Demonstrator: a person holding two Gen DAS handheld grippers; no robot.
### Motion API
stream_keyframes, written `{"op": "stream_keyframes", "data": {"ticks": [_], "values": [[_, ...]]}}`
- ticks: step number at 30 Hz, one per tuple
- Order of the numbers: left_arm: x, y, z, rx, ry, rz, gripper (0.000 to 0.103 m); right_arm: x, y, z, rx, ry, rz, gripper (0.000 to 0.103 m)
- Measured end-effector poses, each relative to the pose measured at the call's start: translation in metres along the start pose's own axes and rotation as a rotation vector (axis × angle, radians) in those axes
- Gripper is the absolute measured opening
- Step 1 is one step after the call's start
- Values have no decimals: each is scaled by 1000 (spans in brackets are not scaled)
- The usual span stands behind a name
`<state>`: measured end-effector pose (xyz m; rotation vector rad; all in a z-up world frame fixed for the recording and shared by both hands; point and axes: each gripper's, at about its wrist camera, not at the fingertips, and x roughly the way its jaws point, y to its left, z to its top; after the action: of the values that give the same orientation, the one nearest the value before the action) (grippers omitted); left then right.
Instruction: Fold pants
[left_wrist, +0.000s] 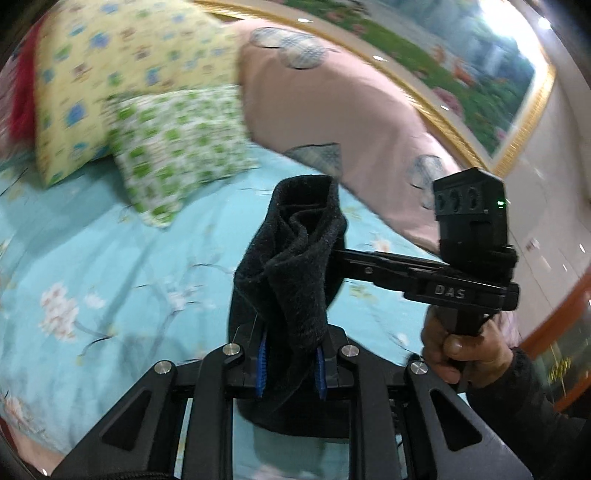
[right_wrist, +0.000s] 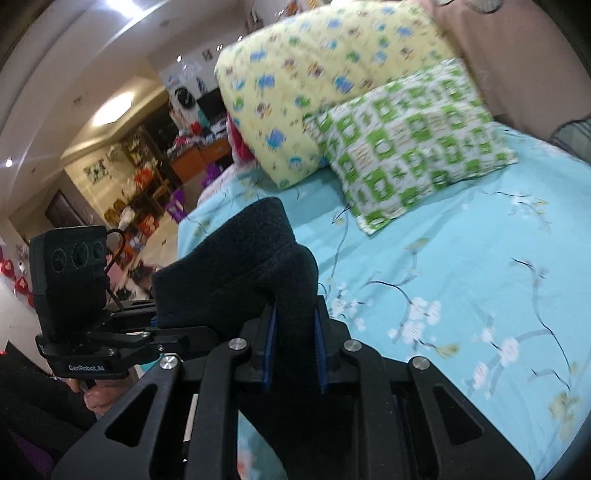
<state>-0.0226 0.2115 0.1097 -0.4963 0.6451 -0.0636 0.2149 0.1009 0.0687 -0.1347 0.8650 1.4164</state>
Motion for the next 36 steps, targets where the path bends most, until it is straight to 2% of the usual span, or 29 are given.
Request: {"op": "stream_keyframes", "data": {"ticks": [8,15,26,36], "values": [[18,-91,-11,167,40,-101,19,-79,-19,-38,90,-137,-27,19],[46,-141,-35,243,125,-157,19,-122,-40,-85,170,-228,-48,19],[79,-184,-66,322,220,-198,19,-159,-61,-147,275,-315,-71,19],[119,-218,-109,391,322,-220,19,-181,-82,-206,373,-362,-82,19]]}}
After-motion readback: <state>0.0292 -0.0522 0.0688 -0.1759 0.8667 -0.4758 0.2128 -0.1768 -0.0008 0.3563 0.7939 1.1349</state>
